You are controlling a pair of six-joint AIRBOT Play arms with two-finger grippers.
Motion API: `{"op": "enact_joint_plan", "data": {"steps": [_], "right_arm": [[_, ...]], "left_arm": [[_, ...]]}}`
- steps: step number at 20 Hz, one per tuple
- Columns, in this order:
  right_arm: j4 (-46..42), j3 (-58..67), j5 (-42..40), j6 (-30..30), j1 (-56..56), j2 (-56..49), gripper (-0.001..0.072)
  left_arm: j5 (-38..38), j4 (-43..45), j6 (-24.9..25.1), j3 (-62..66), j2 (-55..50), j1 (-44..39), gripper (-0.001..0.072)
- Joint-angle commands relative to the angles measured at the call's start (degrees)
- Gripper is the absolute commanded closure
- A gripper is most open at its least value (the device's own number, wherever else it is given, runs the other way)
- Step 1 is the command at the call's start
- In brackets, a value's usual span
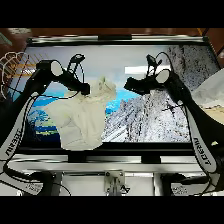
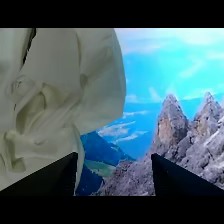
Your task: Fold the shirts.
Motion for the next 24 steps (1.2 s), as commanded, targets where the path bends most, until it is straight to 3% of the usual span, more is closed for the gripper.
{"op": "enact_joint_plan", "data": {"steps": [1,6,7,8,9,12,17,21,24], "right_arm": [[5.25,0.02,-7.37,-2.21,2.56,-3.21,0.0125],[7.91,0.02,-13.53,-4.2,5.44,-4.31,0.0125],[7.87,0.02,-14.45,-4.17,6.34,-4.72,0.0125],[7.98,0.02,-15.21,-4.15,7.21,-5.27,0.0125],[8.35,0.02,-15.67,-4.09,8.15,-5.88,0.0125],[9.81,0.02,-16.2,-4.2,10.88,-7.87,0.0125],[11.93,0.02,-25.4,-4.44,14.19,-8.24,0.0123],[13.99,0.02,-26.03,-5.31,14.23,-8.24,0.0123],[14.03,0.02,-31.63,-5.44,14.21,-8.57,0.0123]], "left_arm": [[2.12,-0.11,1.9,0.04,-2.6,-0.46,0.0149],[3.45,-0.02,2.08,0.02,-4.79,-0.76,0.015],[3.82,0.72,1.81,0.04,-4.81,-0.63,0.0238],[3.74,1.51,1.86,0.04,-4.63,-0.35,0.0502],[3.43,2.01,1.95,0.07,-4.42,0.09,0.0659],[0.81,2.29,2.05,0.15,-3.41,1.79,0.0655],[-3.63,2.08,2.14,0.13,-1.22,1.81,0.0656],[-4.44,0.92,3.43,0.11,0.66,0.35,0.0656],[-3.87,0.96,5.53,0.11,2.03,-0.44,0.0656]]}}
